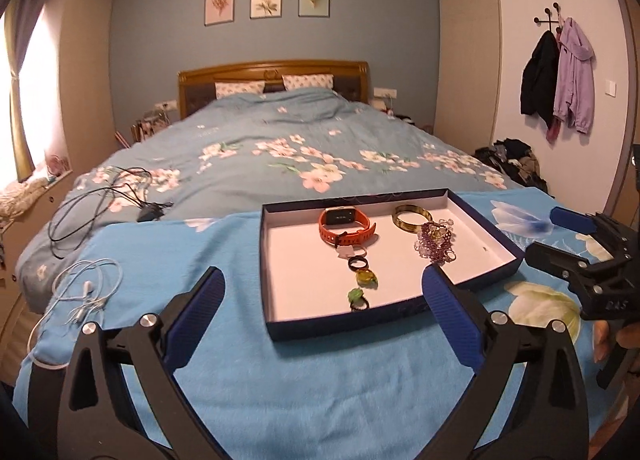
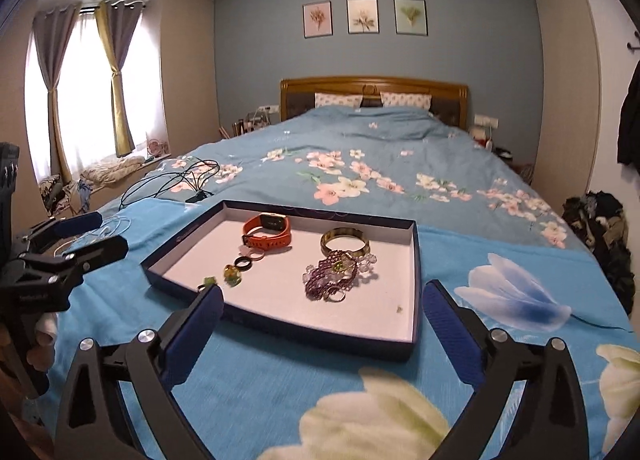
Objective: Organize jewelry
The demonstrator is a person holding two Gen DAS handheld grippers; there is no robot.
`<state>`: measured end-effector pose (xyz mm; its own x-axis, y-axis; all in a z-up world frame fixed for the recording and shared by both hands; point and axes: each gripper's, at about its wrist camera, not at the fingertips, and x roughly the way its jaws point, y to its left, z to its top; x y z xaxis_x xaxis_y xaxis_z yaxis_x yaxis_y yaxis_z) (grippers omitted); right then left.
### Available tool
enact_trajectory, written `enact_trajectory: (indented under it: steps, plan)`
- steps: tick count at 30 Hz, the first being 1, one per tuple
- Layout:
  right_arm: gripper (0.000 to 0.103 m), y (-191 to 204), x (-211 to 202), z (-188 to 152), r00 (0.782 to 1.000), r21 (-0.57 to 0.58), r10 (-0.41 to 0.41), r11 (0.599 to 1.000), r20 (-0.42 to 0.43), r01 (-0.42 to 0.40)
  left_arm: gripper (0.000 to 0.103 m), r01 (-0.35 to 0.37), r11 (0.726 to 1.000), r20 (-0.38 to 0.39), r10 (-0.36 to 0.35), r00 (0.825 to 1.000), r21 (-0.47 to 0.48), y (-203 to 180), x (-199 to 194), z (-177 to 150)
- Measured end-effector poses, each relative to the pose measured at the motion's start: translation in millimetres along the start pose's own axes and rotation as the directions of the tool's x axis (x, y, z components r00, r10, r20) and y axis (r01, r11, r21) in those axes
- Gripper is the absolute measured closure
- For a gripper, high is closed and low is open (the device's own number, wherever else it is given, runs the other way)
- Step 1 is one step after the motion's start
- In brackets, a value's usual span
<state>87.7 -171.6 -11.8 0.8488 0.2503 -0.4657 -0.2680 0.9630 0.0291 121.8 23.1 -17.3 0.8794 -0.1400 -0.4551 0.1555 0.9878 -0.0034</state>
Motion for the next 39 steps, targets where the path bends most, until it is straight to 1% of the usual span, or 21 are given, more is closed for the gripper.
enact_trajectory:
  steps: [5, 10, 14, 16, 18, 24, 33, 39]
  plan:
    - [0.007, 13, -17, -15, 0.999, -0.005, 0.004, 1.0, 0.033, -0.004, 0.006, -0.019, 1.0, 0.062, 0.019, 0.998, -0.015, -2, -29, -13]
    - [0.007, 29, -32, -23, 0.998, -0.029, -0.02, 0.999, 0.062, 0.022, 0.006, -0.023, 1.0, 0.115, 0.024, 0.993, -0.011, -9, -51, -19]
    - [0.007, 31, -46, -25, 0.993, 0.012, -0.027, 1.0, 0.113, 0.026, 0.006, -0.055, 0.998, 0.173, 0.057, 0.983, -0.017, -15, -68, -24]
    - [0.007, 34, -49, -27, 0.99, 0.003, -0.038, 0.999, 0.132, 0.038, 0.006, -0.069, 0.997, 0.201, 0.072, 0.977, -0.022, -17, -75, -26]
    - [0.007, 36, -49, -27, 0.99, -0.007, -0.052, 0.999, 0.131, 0.053, 0.006, -0.06, 0.998, 0.211, 0.064, 0.975, -0.027, -18, -79, -27]
    - [0.007, 36, -52, -25, 0.988, 0.005, -0.061, 0.998, 0.143, 0.061, 0.006, -0.058, 0.997, 0.221, 0.066, 0.973, -0.041, -19, -84, -29]
    - [0.007, 35, -57, -23, 0.985, 0.009, -0.069, 0.998, 0.158, 0.068, 0.006, -0.086, 0.996, 0.269, 0.09, 0.959, -0.029, -26, -93, -31]
    - [0.007, 36, -59, -23, 0.985, 0.008, -0.067, 0.998, 0.162, 0.067, 0.006, -0.081, 0.996, 0.274, 0.085, 0.958, -0.027, -28, -93, -31]
